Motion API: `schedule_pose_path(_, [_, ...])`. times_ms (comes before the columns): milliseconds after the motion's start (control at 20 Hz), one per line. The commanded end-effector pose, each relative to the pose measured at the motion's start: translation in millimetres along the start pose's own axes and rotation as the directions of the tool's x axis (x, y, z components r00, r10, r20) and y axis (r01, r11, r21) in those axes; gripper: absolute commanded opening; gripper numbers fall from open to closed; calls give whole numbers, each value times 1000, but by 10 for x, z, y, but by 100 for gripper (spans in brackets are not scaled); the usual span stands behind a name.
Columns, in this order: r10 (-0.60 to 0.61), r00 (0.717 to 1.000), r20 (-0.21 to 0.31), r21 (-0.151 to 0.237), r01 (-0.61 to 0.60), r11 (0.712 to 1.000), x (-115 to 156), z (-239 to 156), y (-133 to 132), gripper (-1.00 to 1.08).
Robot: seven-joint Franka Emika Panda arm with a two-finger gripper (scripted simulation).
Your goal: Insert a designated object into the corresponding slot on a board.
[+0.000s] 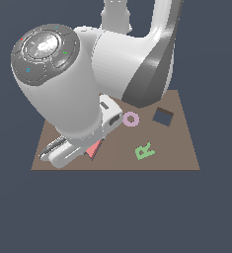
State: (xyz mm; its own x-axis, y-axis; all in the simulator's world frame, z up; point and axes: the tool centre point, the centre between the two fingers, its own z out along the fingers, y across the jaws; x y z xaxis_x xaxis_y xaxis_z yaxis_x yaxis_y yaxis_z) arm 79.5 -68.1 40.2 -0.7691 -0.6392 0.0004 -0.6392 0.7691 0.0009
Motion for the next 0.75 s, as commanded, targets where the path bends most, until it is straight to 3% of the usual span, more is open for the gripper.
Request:
schedule_pose_path(0, [1, 1000, 0, 0, -1, 1000, 0, 19, -3, -100])
schedule_pose_path(200, [3, 1000, 1, 1, -3, 1000, -1, 97, -7, -100])
schedule_pose_path(250, [3, 1000, 1, 1, -3, 1000, -1, 97, -7, 100])
schedule_pose_path(700, [3, 1000, 1, 1, -3, 1000, -1, 97, -7, 100])
